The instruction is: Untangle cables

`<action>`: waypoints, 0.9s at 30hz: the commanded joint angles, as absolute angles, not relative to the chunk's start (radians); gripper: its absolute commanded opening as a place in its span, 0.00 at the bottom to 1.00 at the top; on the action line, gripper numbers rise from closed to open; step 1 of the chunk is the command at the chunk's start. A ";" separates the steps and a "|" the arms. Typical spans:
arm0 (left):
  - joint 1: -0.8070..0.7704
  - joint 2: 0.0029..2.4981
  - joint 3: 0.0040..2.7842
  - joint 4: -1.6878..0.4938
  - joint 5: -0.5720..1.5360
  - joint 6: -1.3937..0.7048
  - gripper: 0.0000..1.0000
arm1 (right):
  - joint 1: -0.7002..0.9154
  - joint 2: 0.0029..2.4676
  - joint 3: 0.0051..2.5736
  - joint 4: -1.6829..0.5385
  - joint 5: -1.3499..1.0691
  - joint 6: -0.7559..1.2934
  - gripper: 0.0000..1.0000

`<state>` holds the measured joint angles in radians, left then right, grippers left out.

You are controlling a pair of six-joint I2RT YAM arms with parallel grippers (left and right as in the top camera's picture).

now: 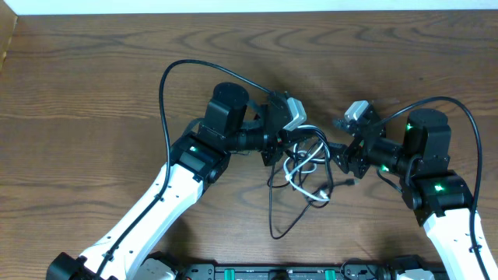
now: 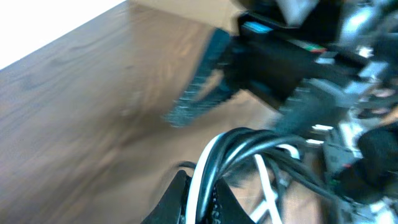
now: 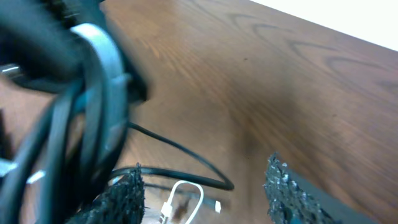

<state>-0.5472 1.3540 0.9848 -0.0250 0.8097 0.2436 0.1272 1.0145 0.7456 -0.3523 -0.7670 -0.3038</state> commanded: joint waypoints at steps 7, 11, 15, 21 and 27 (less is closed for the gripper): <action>-0.545 1.353 0.986 -0.014 0.548 0.197 0.07 | 0.132 1.013 0.755 -0.359 -0.889 -0.323 0.70; -0.545 1.353 0.986 -0.014 0.552 0.197 0.08 | 0.132 1.013 0.755 -0.359 -0.873 -0.323 0.71; -0.545 1.353 0.986 -0.014 0.599 0.197 0.08 | 0.132 1.013 0.755 -0.355 -0.869 -0.323 0.72; -0.545 1.353 0.986 -0.014 0.628 0.197 0.08 | 0.132 1.013 0.755 -0.339 -0.871 -0.322 0.91; -0.545 1.353 0.986 -0.014 0.628 0.197 0.08 | 0.132 1.013 0.755 -0.339 -0.870 -0.319 0.91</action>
<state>-0.5449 1.3540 0.9848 -0.0219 0.6117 0.2096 0.1280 1.0145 0.7452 -0.3401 -0.8234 -0.3149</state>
